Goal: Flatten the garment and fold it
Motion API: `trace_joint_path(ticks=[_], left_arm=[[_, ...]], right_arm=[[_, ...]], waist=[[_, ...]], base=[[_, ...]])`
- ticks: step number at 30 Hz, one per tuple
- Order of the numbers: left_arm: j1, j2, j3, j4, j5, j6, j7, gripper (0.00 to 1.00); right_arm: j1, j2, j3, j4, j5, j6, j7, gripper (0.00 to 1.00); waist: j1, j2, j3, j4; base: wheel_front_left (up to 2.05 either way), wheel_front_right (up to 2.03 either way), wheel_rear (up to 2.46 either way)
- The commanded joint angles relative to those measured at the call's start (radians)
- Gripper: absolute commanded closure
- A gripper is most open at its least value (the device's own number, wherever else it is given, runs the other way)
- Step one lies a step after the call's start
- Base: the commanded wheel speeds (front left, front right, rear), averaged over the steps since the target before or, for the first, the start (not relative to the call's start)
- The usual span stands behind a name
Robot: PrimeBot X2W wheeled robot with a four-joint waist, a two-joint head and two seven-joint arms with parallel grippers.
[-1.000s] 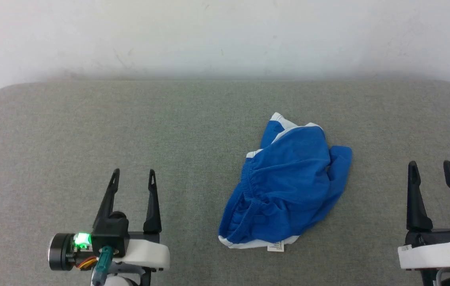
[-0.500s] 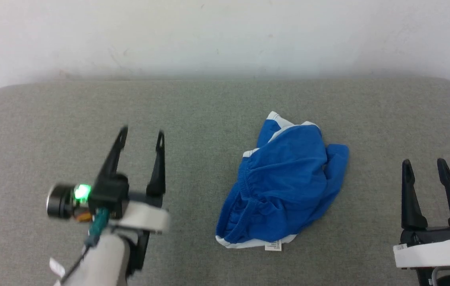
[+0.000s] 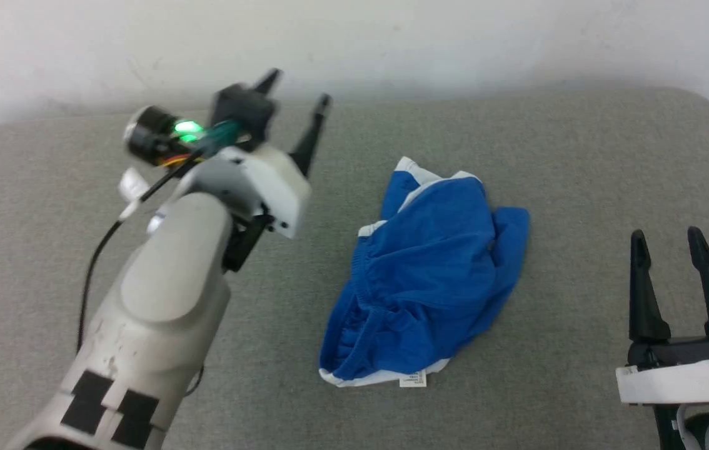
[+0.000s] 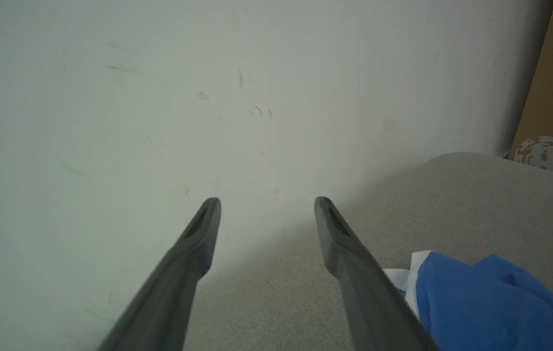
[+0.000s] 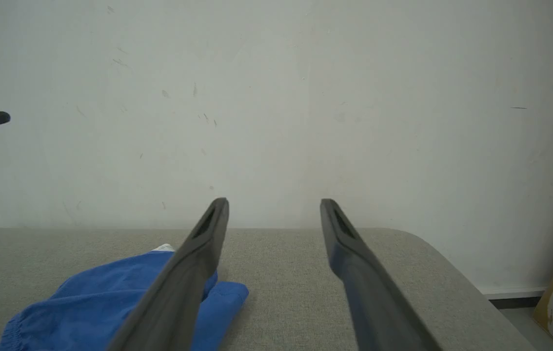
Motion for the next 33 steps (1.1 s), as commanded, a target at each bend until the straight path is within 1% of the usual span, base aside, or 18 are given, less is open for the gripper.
trace_joint_path(ticks=[1,4,8,11,16,19,22,24,26,28,29,30,33], left_arm=[[-0.019,-0.002,-0.031,0.013,-0.023,-0.006,0.022,0.00],[-0.090,0.032,-0.223,0.046,-0.180,-0.006,0.191,0.00],[-0.190,0.114,-0.443,0.015,-0.390,-0.007,0.372,0.00],[-0.256,0.159,-0.570,-0.018,-0.523,-0.007,0.477,0.00],[-0.344,0.207,-0.756,-0.029,-0.683,-0.007,0.658,0.00],[-0.382,0.223,-0.828,-0.020,-0.720,-0.007,0.714,0.00],[-0.382,0.229,-0.856,-0.015,-0.721,-0.007,0.758,0.00],[-0.364,0.232,-0.861,-0.022,-0.691,-0.007,0.796,0.00],[-0.317,0.237,-0.862,-0.052,-0.617,-0.007,0.853,0.00],[-0.275,0.250,-0.862,-0.088,-0.584,-0.007,0.885,0.00],[-0.265,0.256,-0.863,-0.103,-0.577,-0.007,0.887,0.80],[-0.261,0.264,-0.863,-0.114,-0.576,-0.007,0.881,1.00],[-0.287,0.284,-0.863,-0.139,-0.565,-0.007,0.818,1.00]], right_arm=[[-0.016,0.002,0.003,-0.003,-0.006,-0.002,-0.005,0.00],[-0.031,0.002,0.010,-0.004,-0.009,-0.002,-0.005,0.00],[-0.049,0.002,0.017,-0.009,-0.015,-0.002,-0.005,0.00],[-0.065,0.002,0.020,-0.010,-0.019,-0.002,-0.005,0.00],[-0.103,0.002,0.035,-0.014,-0.019,-0.002,-0.005,0.00],[-0.126,0.002,0.038,-0.015,-0.014,-0.002,-0.005,0.00],[-0.144,0.002,0.042,-0.014,-0.008,-0.002,-0.005,0.00],[-0.150,0.002,0.041,-0.012,-0.005,-0.002,-0.005,0.00],[-0.155,0.002,0.043,-0.010,-0.004,-0.002,-0.005,0.00],[-0.156,0.002,0.039,-0.010,-0.003,-0.002,-0.005,0.00],[-0.155,0.002,0.035,-0.009,-0.004,-0.002,-0.005,0.00],[-0.154,0.002,0.031,-0.008,-0.006,-0.002,-0.005,0.00],[-0.153,0.002,0.033,-0.007,-0.015,-0.002,-0.005,0.00]], waist=[[-0.0001,0.0000,0.017,-0.020],[-0.0001,0.0000,0.036,-0.042],[-0.0001,0.0000,0.068,-0.073],[-0.0001,0.0000,0.096,-0.093],[-0.0001,0.0000,0.150,-0.135],[-0.0001,0.0000,0.185,-0.159],[-0.0001,0.0000,0.215,-0.182],[-0.0001,0.0000,0.229,-0.190],[-0.0001,0.0000,0.238,-0.196],[-0.0001,0.0000,0.242,-0.194],[-0.0001,0.0000,0.242,-0.189],[-0.0001,0.0000,0.242,-0.182],[-0.0001,0.0000,0.233,-0.157]], base=[[0.00,0.00,0.00],[0.00,0.00,0.00],[0.00,0.00,0.00],[0.00,0.00,0.00],[0.00,0.00,0.00],[0.00,0.00,0.00],[0.00,0.00,0.00],[0.00,0.00,0.00],[0.00,0.00,0.00],[0.00,0.00,0.00],[0.00,0.00,0.00],[0.00,0.00,0.00],[0.00,0.00,0.00]])
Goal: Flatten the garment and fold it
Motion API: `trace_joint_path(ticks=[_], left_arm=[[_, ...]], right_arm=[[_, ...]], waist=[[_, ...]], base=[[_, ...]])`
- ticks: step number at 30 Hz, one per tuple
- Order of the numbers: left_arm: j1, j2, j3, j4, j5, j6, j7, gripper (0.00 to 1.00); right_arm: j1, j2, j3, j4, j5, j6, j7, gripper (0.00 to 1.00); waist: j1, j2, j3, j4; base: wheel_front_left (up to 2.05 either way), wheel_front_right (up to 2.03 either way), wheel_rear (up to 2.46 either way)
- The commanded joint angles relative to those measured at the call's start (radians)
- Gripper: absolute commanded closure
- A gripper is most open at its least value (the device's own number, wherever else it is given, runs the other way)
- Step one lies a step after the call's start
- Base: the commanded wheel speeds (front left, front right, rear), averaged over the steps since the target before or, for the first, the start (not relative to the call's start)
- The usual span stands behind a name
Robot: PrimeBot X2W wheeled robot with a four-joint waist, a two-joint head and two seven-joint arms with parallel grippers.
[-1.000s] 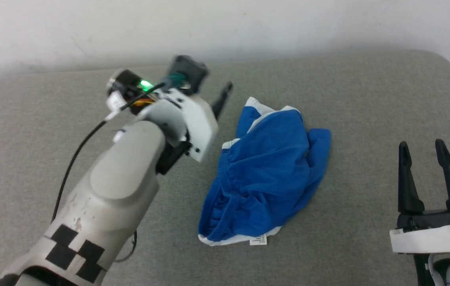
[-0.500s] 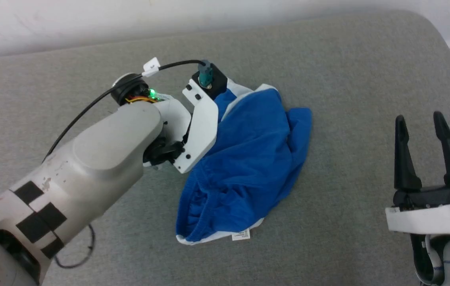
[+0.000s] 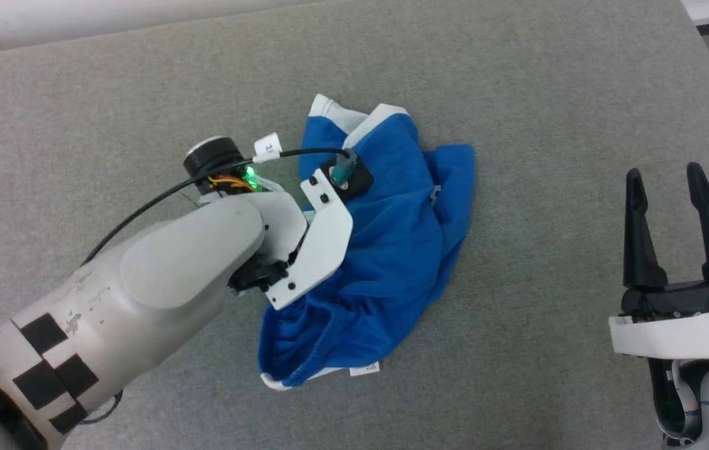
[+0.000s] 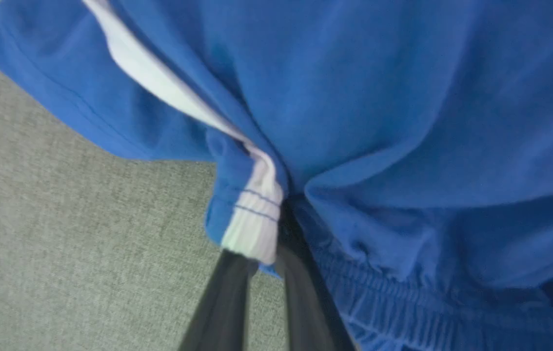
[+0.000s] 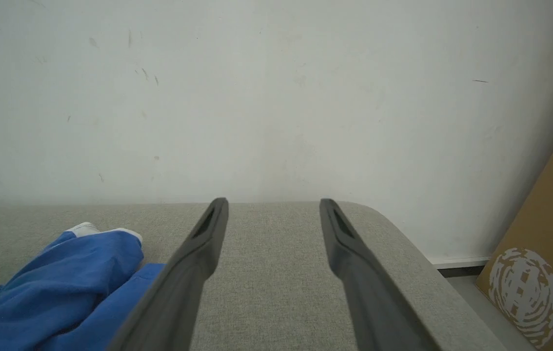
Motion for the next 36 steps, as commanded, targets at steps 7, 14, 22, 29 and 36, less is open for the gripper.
trace_joint_path(ticks=[7,14,22,29,36], left_arm=[[-0.070,0.085,-0.007,0.051,-0.063,0.001,-0.251,1.00],[-0.081,0.175,0.040,0.275,-0.081,0.010,-0.410,1.00],[-0.017,0.201,0.045,0.524,-0.073,0.075,-0.485,1.00],[0.018,0.179,0.047,0.634,-0.065,0.099,-0.553,1.00],[-0.004,0.102,0.082,0.639,-0.093,0.065,-0.683,0.00]], right_arm=[[-0.009,0.002,-0.005,-0.007,-0.019,-0.002,-0.005,0.00],[-0.002,0.002,0.006,-0.008,-0.022,-0.002,-0.005,0.00],[0.002,0.002,0.012,-0.009,-0.035,-0.002,-0.005,0.00],[0.013,0.002,0.003,-0.003,-0.052,-0.002,-0.005,0.00],[0.044,0.002,0.006,0.005,-0.062,-0.002,-0.005,0.00]], waist=[[0.0001,0.0000,-0.039,0.072],[0.0001,0.0000,-0.040,0.087],[0.0001,0.0000,-0.021,0.073],[0.0001,0.0000,-0.035,0.101],[0.0001,0.0000,-0.104,0.175]], base=[[0.00,0.00,0.00],[0.00,0.00,0.00],[0.00,0.00,0.00],[0.00,0.00,0.00],[0.00,0.00,0.00]])
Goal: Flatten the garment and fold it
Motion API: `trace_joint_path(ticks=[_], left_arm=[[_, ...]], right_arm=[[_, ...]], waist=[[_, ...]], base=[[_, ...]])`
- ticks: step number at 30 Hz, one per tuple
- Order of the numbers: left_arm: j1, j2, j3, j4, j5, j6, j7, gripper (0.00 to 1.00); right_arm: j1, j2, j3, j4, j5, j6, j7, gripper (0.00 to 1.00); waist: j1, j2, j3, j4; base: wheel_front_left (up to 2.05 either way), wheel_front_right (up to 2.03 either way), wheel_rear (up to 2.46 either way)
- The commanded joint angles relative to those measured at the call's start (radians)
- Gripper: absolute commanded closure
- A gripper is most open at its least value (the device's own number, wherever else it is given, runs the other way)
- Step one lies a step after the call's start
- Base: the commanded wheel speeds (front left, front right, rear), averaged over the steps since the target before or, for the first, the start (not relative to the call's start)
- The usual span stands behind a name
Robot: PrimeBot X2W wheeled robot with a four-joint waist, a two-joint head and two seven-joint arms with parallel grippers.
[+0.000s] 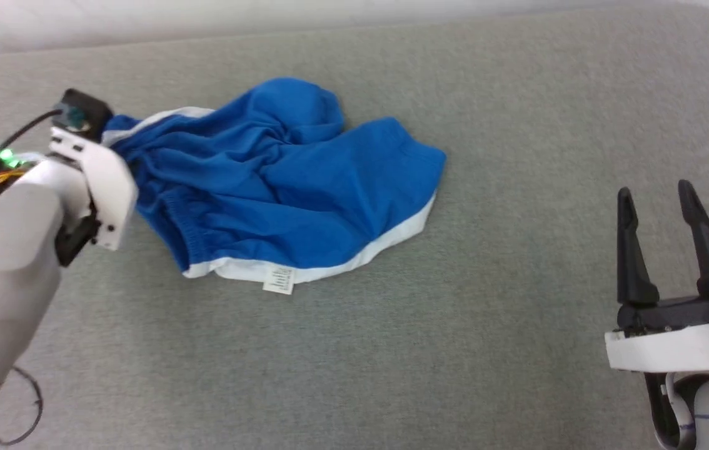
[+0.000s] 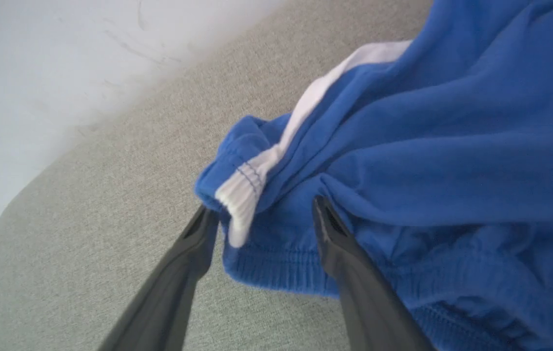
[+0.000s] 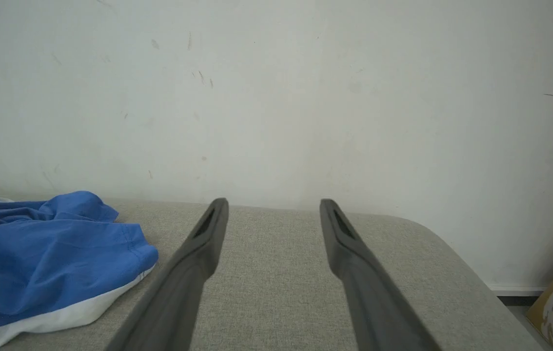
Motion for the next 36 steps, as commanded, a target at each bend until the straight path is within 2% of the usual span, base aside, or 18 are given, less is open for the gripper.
trace_joint_path(ticks=[1,4,8,11,13,17,21,26,34,35,36], left_arm=[[-0.020,-0.003,0.001,-0.003,0.005,-0.011,-0.020,0.00],[-0.054,-0.004,-0.012,-0.029,0.019,-0.034,-0.024,0.00],[-0.069,-0.003,-0.029,-0.078,0.014,-0.055,0.020,0.00],[-0.062,0.004,-0.048,-0.162,-0.030,-0.066,0.129,0.00],[-0.048,0.019,-0.067,-0.266,-0.070,-0.067,0.219,0.00],[-0.018,0.078,-0.087,-0.481,-0.160,-0.068,0.405,0.00],[0.014,0.123,-0.093,-0.599,-0.180,-0.068,0.508,0.00],[0.061,0.132,-0.094,-0.620,-0.203,-0.068,0.538,0.00],[0.118,0.092,-0.095,-0.577,-0.173,-0.068,0.549,0.00],[0.124,0.089,-0.095,-0.571,-0.163,-0.068,0.548,0.09],[0.126,0.087,-0.095,-0.562,-0.163,-0.068,0.536,1.00]], right_arm=[[0.013,0.002,0.003,0.001,-0.005,-0.002,-0.005,0.00],[0.025,0.002,0.002,0.003,-0.007,-0.002,-0.005,0.00],[0.038,0.002,0.001,0.006,-0.007,-0.002,-0.005,0.00],[0.051,0.002,-0.002,0.007,-0.005,-0.002,-0.005,0.00],[0.054,0.002,0.000,0.007,-0.004,-0.002,-0.005,0.00],[0.050,0.002,0.008,0.003,0.000,-0.002,-0.005,0.00],[0.035,0.002,0.010,0.001,0.005,-0.002,-0.005,0.00],[0.011,0.002,0.009,0.000,0.011,-0.002,-0.005,0.00],[-0.019,0.002,0.008,0.000,0.016,-0.002,-0.005,0.00],[-0.021,0.002,0.007,0.001,0.017,-0.002,-0.005,0.00],[-0.022,0.002,0.007,0.001,0.017,-0.002,-0.005,0.00]], waist=[[-0.0001,0.0000,-0.052,0.050],[-0.0001,0.0000,-0.084,0.075],[-0.0001,0.0000,-0.109,0.092],[-0.0001,0.0000,-0.124,0.101],[-0.0001,0.0000,-0.126,0.102],[-0.0001,0.0000,-0.112,0.094],[-0.0001,0.0000,-0.084,0.072],[-0.0001,0.0000,-0.045,0.036],[-0.0001,0.0000,0.003,0.003],[-0.0001,0.0000,0.005,0.002],[-0.0001,0.0000,0.007,0.001]], base=[[0.00,0.00,0.00],[0.00,0.00,0.00],[0.00,0.00,0.00],[0.00,0.00,0.00],[0.00,0.00,0.00],[0.00,0.00,0.00],[0.00,0.00,0.00],[0.00,0.00,0.00],[0.00,0.00,0.00],[0.00,0.00,0.00],[0.00,0.00,0.00]])
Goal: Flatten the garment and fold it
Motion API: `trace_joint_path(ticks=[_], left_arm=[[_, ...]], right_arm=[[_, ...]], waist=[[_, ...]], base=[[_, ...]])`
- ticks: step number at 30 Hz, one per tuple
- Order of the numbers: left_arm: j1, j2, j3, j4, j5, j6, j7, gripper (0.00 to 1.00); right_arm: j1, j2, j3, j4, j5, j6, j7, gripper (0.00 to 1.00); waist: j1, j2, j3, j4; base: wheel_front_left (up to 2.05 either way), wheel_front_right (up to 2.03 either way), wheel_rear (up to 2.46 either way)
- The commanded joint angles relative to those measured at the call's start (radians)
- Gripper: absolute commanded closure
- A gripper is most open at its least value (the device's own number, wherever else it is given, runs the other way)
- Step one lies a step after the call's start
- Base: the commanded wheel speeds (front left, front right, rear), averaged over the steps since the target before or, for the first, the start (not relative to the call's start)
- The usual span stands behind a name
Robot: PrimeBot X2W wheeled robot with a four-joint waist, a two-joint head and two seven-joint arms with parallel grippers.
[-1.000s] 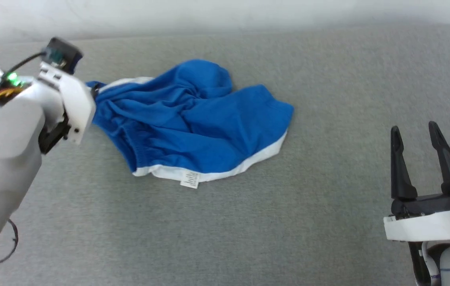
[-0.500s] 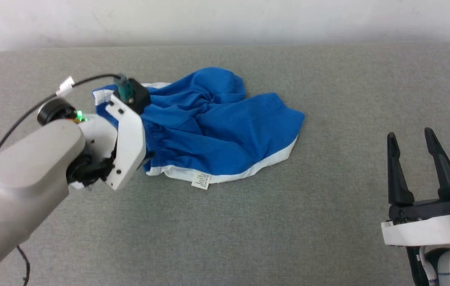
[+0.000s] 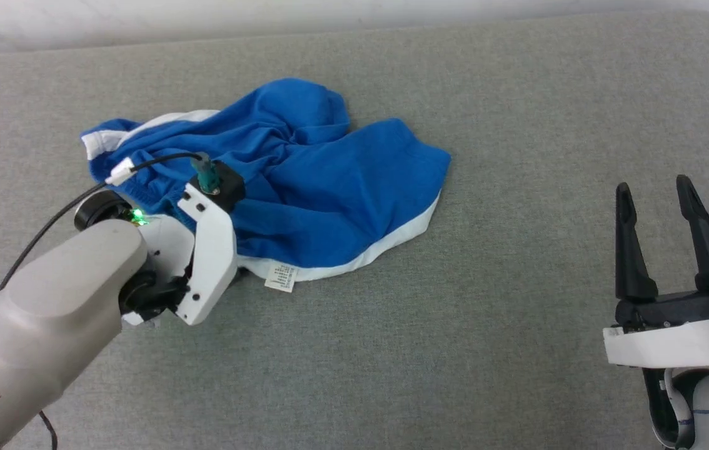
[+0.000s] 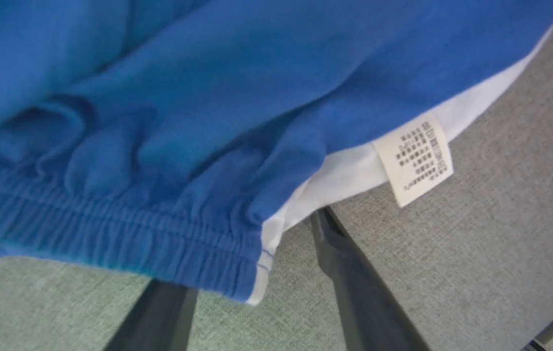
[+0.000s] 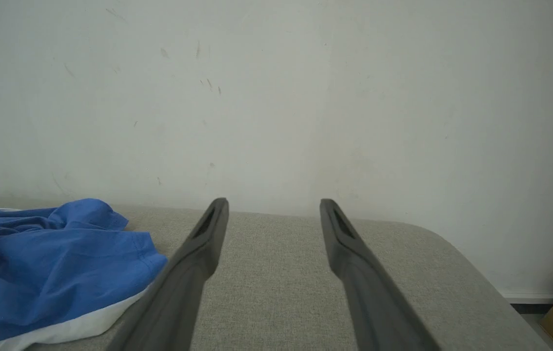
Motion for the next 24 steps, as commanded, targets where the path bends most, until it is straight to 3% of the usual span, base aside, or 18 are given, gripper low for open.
trace_joint_path(ticks=[1,6,11,16,20,24], left_arm=[[0.036,-0.014,-0.014,0.022,-0.008,-0.006,-0.016,1.00],[0.061,-0.011,-0.006,0.045,-0.018,-0.006,-0.165,1.00],[0.116,0.035,0.027,0.033,-0.045,-0.006,-0.319,1.00],[0.173,0.073,0.032,-0.005,-0.039,0.017,-0.385,1.00],[0.208,0.079,0.037,-0.044,-0.046,0.038,-0.419,1.00],[0.228,0.073,0.033,-0.070,-0.043,0.053,-0.432,1.00]], right_arm=[[-0.010,0.002,-0.001,-0.001,0.007,-0.002,-0.005,0.00],[-0.003,0.002,-0.010,-0.007,-0.006,-0.002,-0.005,0.00],[-0.032,0.002,-0.020,-0.013,-0.062,-0.002,-0.005,0.00],[-0.119,-0.006,0.000,-0.003,-0.161,-0.002,-0.005,0.00],[-0.207,-0.106,0.112,0.093,-0.169,-0.002,-0.005,0.00],[-0.320,-0.252,0.340,0.319,-0.099,-0.002,0.026,0.00]], waist=[[0.0000,0.0000,0.007,-0.007],[0.0000,0.0000,-0.029,0.026],[0.0000,0.0000,-0.082,0.079],[0.0000,0.0000,-0.113,0.134],[0.0000,0.0000,-0.124,0.162],[0.0000,0.0000,-0.133,0.178]], base=[[0.00,0.00,0.00],[0.00,0.00,0.00],[0.00,0.00,0.00],[0.00,0.00,0.00],[0.00,0.00,0.00],[0.00,0.00,0.00]])
